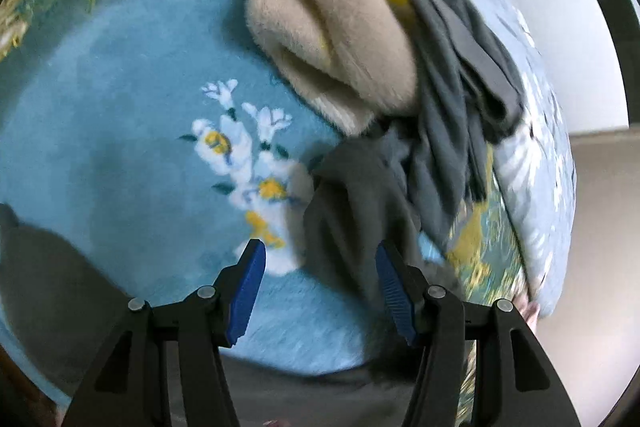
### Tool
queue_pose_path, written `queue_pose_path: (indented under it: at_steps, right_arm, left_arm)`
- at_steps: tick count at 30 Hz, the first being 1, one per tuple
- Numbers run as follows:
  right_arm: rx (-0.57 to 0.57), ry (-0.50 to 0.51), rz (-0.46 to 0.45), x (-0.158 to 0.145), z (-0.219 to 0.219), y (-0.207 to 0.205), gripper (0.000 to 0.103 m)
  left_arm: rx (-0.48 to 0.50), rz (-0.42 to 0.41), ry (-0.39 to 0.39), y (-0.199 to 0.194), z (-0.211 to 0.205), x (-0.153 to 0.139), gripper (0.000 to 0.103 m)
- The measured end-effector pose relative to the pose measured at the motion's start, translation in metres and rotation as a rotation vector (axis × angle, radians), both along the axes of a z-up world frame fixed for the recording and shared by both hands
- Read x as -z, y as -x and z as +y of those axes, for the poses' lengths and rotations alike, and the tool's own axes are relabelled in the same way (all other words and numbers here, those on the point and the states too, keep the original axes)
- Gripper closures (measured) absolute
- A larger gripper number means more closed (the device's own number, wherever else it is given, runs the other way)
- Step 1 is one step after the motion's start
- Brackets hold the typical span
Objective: Fold clothes
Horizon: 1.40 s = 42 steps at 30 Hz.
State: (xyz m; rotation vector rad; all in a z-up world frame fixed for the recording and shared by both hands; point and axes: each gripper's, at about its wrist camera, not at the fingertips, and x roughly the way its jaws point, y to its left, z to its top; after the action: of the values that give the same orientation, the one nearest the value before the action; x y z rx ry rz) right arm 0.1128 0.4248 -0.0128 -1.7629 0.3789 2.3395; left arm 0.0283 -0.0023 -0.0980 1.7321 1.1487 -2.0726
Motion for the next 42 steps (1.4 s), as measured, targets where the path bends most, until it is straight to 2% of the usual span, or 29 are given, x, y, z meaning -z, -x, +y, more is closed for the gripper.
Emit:
queue_pose_path:
  at_steps: [2, 6, 13, 14, 15, 16, 18, 20, 22, 23, 26, 29, 30, 31, 34, 35, 37, 39, 41, 42]
  right_arm:
    - [-0.042, -0.038, 0.043, -0.007, -0.004, 0.007, 0.059]
    - [-0.074, -0.078, 0.072, -0.013, -0.002, 0.022, 0.059]
    - [-0.006, -0.063, 0.082, -0.015, 0.017, 0.028, 0.059]
    - [-0.003, -0.059, 0.081, -0.015, 0.02, 0.027, 0.059]
    - [-0.001, -0.054, 0.08, -0.015, 0.022, 0.025, 0.059]
    - [0.003, -0.05, 0.077, -0.014, 0.024, 0.024, 0.059]
    - [0.013, -0.042, 0.065, -0.012, 0.027, 0.021, 0.059]
    - [0.026, -0.033, 0.058, -0.011, 0.029, 0.019, 0.059]
    - [0.037, -0.019, 0.065, -0.012, 0.029, 0.016, 0.059]
    - [0.04, -0.012, 0.072, -0.013, 0.028, 0.015, 0.059]
    - [0.031, 0.004, 0.076, -0.015, 0.022, 0.012, 0.059]
    - [0.028, 0.013, 0.051, -0.011, 0.015, 0.008, 0.059]
    - [0.03, 0.017, 0.043, -0.01, 0.012, 0.006, 0.059]
    - [0.03, 0.024, 0.035, -0.009, 0.009, 0.004, 0.059]
    - [0.018, 0.028, 0.008, -0.008, 0.001, -0.001, 0.059]
    - [0.012, 0.024, 0.003, -0.008, 0.0, -0.003, 0.059]
    - [-0.001, 0.016, -0.006, -0.009, -0.003, -0.006, 0.059]
    - [-0.002, 0.01, -0.018, -0.01, -0.002, -0.007, 0.059]
    - [0.007, 0.006, -0.03, -0.01, 0.001, -0.007, 0.059]
    - [0.012, 0.007, -0.033, -0.009, 0.002, -0.007, 0.059]
  left_arm:
    - [-0.045, -0.012, -0.03, 0.017, -0.003, 0.012, 0.041]
    - [-0.114, -0.058, -0.064, 0.05, -0.005, 0.035, 0.04]
    - [-0.092, -0.178, -0.004, 0.082, 0.011, 0.063, 0.041]
    - [-0.072, -0.19, 0.007, 0.083, 0.013, 0.063, 0.053]
    - [-0.053, -0.202, 0.019, 0.084, 0.016, 0.063, 0.07]
    - [-0.034, -0.21, 0.03, 0.084, 0.018, 0.062, 0.077]
    - [-0.018, -0.16, 0.036, 0.078, 0.021, 0.044, 0.09]
    - [-0.004, -0.103, 0.042, 0.072, 0.024, 0.025, 0.092]
    - [-0.021, 0.115, 0.03, 0.05, 0.02, -0.023, 0.094]
    - [-0.024, 0.253, 0.023, 0.031, 0.017, -0.052, 0.094]
    - [0.018, 0.376, 0.062, -0.015, 0.012, -0.092, 0.093]
    - [0.012, 0.207, 0.124, -0.054, -0.007, -0.054, 0.093]
    - [-0.017, 0.128, 0.115, -0.063, -0.011, -0.034, 0.093]
    - [-0.076, 0.032, 0.058, -0.076, -0.022, -0.004, 0.093]
    - [-0.244, -0.156, -0.085, -0.117, -0.042, 0.05, 0.092]
    - [-0.287, -0.179, -0.112, -0.132, -0.045, 0.058, 0.089]
    - [-0.289, -0.199, -0.103, -0.142, -0.047, 0.058, 0.079]
    - [-0.249, -0.183, -0.064, -0.14, -0.05, 0.05, 0.067]
    - [-0.218, -0.129, -0.017, -0.131, -0.057, 0.037, 0.061]
    - [-0.209, -0.105, -0.009, -0.127, -0.059, 0.032, 0.054]
